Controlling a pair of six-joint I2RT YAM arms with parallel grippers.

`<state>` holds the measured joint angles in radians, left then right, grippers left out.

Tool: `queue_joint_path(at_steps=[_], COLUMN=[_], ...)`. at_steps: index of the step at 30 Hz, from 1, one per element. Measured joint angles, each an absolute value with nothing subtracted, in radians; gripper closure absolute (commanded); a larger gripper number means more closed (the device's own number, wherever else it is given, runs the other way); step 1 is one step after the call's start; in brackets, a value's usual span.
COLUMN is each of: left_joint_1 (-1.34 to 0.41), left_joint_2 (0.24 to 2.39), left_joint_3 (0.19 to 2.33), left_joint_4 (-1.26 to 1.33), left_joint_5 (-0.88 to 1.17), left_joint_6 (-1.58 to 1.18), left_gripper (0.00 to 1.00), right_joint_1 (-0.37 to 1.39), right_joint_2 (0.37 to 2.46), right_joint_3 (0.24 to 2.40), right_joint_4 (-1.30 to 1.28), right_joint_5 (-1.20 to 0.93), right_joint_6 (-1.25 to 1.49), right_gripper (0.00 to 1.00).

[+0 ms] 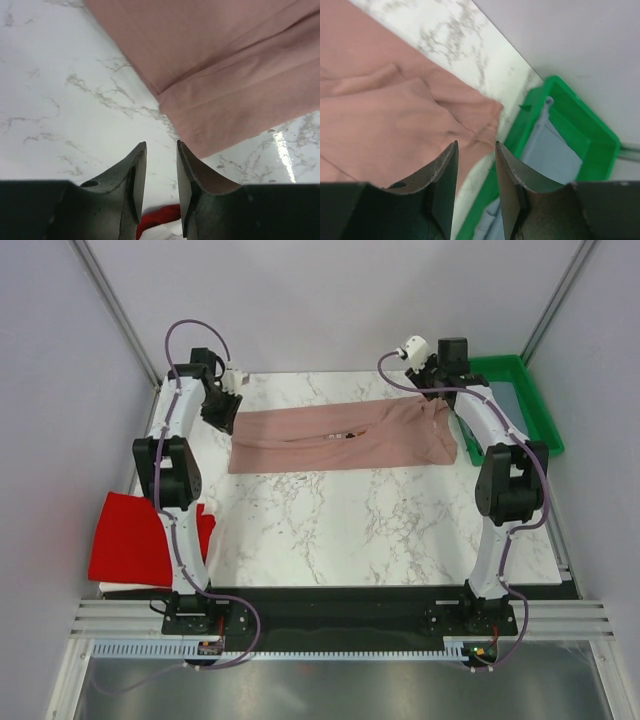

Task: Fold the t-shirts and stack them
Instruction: Fold the tshirt

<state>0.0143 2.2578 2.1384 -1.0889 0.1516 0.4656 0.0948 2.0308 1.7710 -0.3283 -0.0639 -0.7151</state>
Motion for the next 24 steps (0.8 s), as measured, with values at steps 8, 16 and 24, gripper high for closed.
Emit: queue_joint_path(at_steps=[8,16,24], left_joint_1=[-0.074,-0.068,-0.064], left_joint_2=[2.227,2.251,2.309], left_joint_3=[1.968,1.940,1.940], left_joint_4=[-1.097,-1.098,-1.098], left_joint_5=[0.256,0.267,0.263], left_joint_6=[0.466,0.464,0.462], left_gripper=[0.70,0.70,0.71], right_joint_1=[0.156,0.178,0.180], right_joint_2=[2.233,2.429,2.500], right_joint_3=[2.086,2.212,2.260], right_joint_4=[-0.465,-0.529,-0.556], right_joint_5=[-0.226,-0.270,-0.274], right_joint_6=[-0.609,-0.560,-0.528], right_gripper=[0.57,0.55,0.55])
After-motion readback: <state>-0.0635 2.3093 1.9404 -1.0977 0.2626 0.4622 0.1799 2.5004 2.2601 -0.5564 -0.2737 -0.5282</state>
